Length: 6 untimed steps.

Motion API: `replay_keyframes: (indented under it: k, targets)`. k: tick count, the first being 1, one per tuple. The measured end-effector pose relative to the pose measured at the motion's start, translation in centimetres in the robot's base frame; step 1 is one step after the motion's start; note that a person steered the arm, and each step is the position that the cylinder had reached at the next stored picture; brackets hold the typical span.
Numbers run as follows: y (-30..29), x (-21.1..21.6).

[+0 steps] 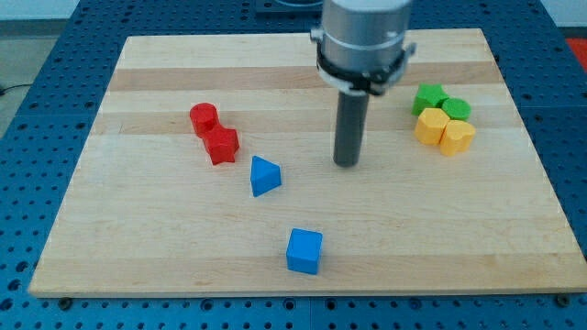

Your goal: Place the blue triangle to the left of the blue cube

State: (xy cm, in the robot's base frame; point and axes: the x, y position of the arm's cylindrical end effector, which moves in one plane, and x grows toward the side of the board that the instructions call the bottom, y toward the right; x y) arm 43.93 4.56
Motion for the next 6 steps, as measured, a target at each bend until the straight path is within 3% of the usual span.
replay_keyframes:
  k: [1,2,3,4,6]
  targets:
    - [-3.7,-1.1]
    - [-9.6,2.8]
    - [-11.7,5.5]
    - [-11.8,9.9]
    - [-12.9,10.4]
